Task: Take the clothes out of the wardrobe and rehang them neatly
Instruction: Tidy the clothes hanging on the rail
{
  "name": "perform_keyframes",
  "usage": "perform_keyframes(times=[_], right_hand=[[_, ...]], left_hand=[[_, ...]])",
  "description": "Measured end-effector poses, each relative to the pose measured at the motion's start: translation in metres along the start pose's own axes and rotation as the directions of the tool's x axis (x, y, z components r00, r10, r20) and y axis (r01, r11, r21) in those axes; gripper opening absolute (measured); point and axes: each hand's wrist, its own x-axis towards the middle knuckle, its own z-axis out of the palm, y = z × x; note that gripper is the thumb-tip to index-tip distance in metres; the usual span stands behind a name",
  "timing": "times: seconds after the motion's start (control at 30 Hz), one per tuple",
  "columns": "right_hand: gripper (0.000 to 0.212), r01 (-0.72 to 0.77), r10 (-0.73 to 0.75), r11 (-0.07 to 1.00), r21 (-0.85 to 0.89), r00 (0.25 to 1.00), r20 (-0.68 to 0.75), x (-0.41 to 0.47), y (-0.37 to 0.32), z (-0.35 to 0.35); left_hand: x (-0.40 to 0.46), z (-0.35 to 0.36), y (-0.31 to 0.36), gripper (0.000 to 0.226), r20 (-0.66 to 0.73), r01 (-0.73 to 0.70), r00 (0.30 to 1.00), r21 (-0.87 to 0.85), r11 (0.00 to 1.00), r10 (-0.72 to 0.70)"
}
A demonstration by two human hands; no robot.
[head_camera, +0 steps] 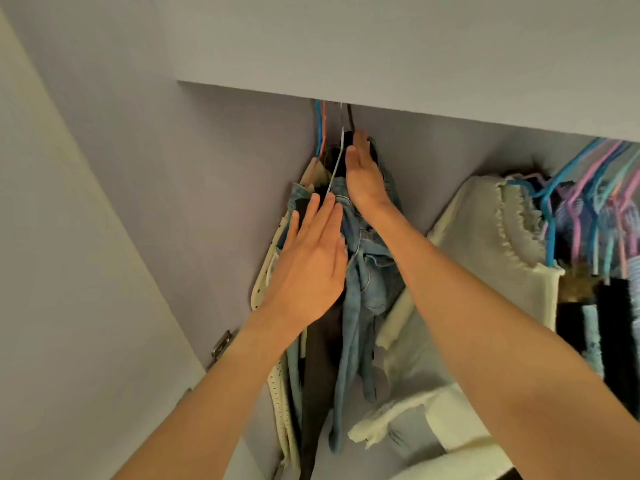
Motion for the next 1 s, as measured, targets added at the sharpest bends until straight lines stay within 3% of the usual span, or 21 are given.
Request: perform_keyframes(times=[0.23, 0.4, 0.53, 0.6, 0.77, 0.9, 1.0], right_hand=[[0.050, 0.056, -0.051, 0.996, -0.064, 0.995, 0.090, 0.008, 0.003, 0.003], [0.053, 0.110, -0.090, 0.977, -0.181, 0.989, 0.113, 0.000, -0.007, -0.009], [0.053, 0.022, -0.007, 0.988, -0.155, 0.996, 0.091, -0.033, -0.002, -0.017], [0.054, 0.026, 0.002, 0.963, -0.267, 0.994, 0.105, -0.059, 0.004, -0.030], [0.055, 0.112, -0.072, 0.756, -0.645, 0.994, 0.088, -0.137, 0.011, -0.083], [0.051, 0.190, -0.237, 0.548, -0.814, 0.969, 0.067, -0.206, 0.010, -0.121], [0.049, 0.129, -0.268, 0.472, -0.872, 0.963, -0.003, -0.255, 0.014, -0.152]], left_hand=[[0.003, -0.010, -0.011, 0.065, 0.084, -0.002, 0.996, 0.098, 0.995, -0.006], [0.006, -0.021, -0.003, 0.050, 0.161, 0.018, 0.985, 0.206, 0.978, -0.052], [0.008, -0.032, 0.002, 0.054, 0.259, 0.008, 0.962, 0.307, 0.952, -0.092], [0.010, -0.038, 0.006, 0.053, 0.292, 0.016, 0.949, 0.329, 0.944, -0.118], [-0.006, -0.042, 0.038, 0.055, 0.274, 0.009, 0.958, 0.248, 0.969, -0.079], [-0.040, -0.037, 0.073, 0.059, 0.267, -0.134, 0.960, 0.155, 0.979, 0.089], [-0.050, -0.035, 0.104, 0.063, 0.165, -0.218, 0.965, 0.061, 0.974, 0.206]])
